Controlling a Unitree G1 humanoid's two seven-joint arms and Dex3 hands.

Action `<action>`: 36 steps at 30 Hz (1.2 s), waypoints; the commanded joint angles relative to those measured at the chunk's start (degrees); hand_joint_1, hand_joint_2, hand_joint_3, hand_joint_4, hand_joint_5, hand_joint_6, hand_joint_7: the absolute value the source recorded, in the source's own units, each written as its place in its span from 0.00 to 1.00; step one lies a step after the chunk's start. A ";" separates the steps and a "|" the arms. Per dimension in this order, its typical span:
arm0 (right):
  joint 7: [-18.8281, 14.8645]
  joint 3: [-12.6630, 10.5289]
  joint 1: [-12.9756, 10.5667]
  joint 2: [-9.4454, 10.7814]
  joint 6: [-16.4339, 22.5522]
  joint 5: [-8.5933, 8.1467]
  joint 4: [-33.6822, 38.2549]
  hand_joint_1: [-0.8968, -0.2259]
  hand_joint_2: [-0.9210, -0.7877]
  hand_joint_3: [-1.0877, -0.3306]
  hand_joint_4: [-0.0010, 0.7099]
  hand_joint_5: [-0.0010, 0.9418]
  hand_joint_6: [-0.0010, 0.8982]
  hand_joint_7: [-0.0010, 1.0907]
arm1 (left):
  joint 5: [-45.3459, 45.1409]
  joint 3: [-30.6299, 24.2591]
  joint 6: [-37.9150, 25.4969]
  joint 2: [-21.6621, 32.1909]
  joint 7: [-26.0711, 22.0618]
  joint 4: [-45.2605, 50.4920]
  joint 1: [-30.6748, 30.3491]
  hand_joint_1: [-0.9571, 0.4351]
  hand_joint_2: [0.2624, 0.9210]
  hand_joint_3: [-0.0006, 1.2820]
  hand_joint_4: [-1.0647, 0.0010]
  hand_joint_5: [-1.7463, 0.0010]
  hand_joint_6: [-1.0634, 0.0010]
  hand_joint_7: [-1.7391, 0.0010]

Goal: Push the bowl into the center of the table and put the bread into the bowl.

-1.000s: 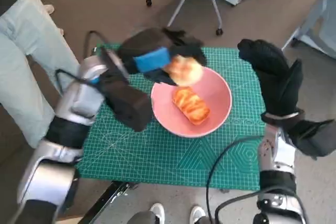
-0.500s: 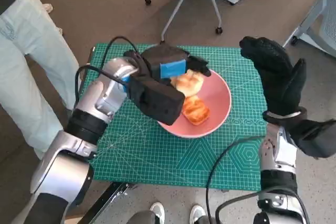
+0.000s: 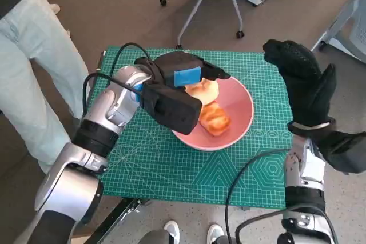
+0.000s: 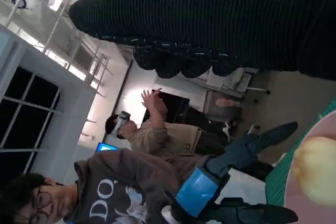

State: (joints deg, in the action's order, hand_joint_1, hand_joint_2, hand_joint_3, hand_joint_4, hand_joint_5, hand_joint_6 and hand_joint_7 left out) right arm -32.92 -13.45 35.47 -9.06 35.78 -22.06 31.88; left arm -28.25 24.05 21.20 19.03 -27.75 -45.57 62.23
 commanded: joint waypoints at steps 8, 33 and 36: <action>0.29 0.07 -0.42 -0.33 -0.87 0.40 0.46 0.32 0.00 0.46 0.29 0.00 0.14 0.39 | 12.88 -8.24 -4.03 0.70 -11.31 0.40 1.79 0.55 0.89 0.00 0.82 1.00 0.69 1.00; 3.14 1.48 0.93 -0.19 -3.72 1.38 -6.87 0.34 0.00 0.44 0.30 0.01 0.14 0.40 | 42.91 -31.02 3.26 -9.89 -1.02 22.75 -17.81 0.39 1.00 0.09 0.84 1.00 0.72 0.99; 3.46 1.58 1.17 -0.12 -3.70 1.66 -7.27 0.35 0.00 0.43 0.30 0.01 0.13 0.41 | 41.75 -31.03 4.45 -10.13 0.75 23.09 -18.48 0.36 1.00 0.10 0.84 1.00 0.71 0.98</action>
State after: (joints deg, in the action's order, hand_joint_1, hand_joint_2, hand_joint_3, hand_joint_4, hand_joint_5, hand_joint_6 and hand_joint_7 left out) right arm -30.09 -12.14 37.00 -8.94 32.86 -21.03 24.76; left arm 13.75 -6.46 23.98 9.45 -28.76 -23.69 44.30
